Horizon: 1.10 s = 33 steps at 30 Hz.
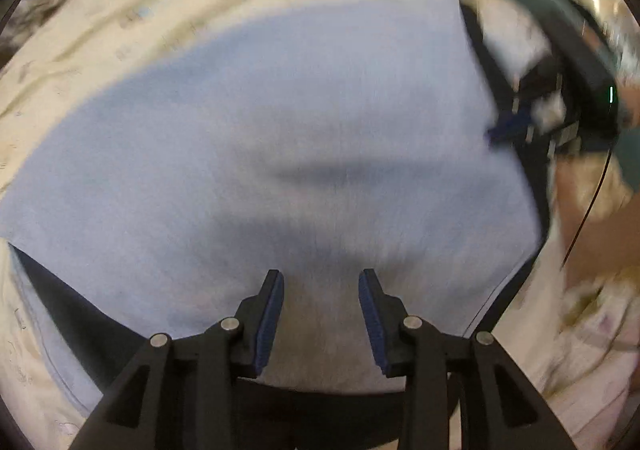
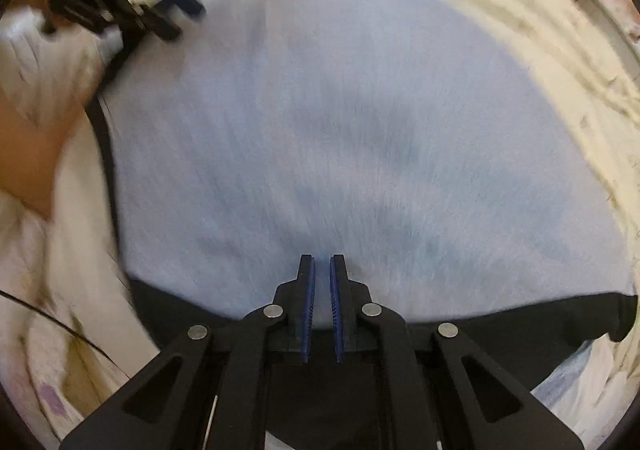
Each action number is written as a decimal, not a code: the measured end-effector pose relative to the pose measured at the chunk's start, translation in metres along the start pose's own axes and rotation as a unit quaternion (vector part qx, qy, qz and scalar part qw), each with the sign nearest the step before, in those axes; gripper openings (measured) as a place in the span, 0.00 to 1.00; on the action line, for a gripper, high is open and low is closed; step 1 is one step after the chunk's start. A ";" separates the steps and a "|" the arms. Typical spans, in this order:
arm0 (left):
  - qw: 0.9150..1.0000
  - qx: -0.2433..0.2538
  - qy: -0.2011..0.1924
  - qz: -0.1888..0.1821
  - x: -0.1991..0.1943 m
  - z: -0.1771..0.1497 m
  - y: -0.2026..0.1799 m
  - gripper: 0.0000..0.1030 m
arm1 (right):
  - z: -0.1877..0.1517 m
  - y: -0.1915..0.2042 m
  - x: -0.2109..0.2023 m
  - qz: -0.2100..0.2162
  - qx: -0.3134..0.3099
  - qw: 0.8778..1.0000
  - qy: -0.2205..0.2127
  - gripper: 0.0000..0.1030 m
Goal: Fold clothes
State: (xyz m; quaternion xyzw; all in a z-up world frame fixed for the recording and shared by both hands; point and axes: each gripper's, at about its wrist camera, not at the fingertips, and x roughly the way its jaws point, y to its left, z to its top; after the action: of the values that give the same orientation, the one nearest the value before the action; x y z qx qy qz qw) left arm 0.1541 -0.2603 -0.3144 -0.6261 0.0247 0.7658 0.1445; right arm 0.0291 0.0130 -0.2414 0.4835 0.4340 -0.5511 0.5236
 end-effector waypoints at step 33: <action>0.936 -0.321 -0.113 0.087 -0.080 -0.035 0.251 0.53 | -0.059 -0.276 -0.017 0.062 0.381 0.920 -0.064 0.35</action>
State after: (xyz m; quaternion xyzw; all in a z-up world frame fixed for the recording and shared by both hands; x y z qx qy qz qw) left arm 0.1383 -0.5230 -0.2810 -0.5438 -0.1848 0.8083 -0.1296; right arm -0.2415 0.0946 -0.2412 0.6363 0.1254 -0.6710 0.3594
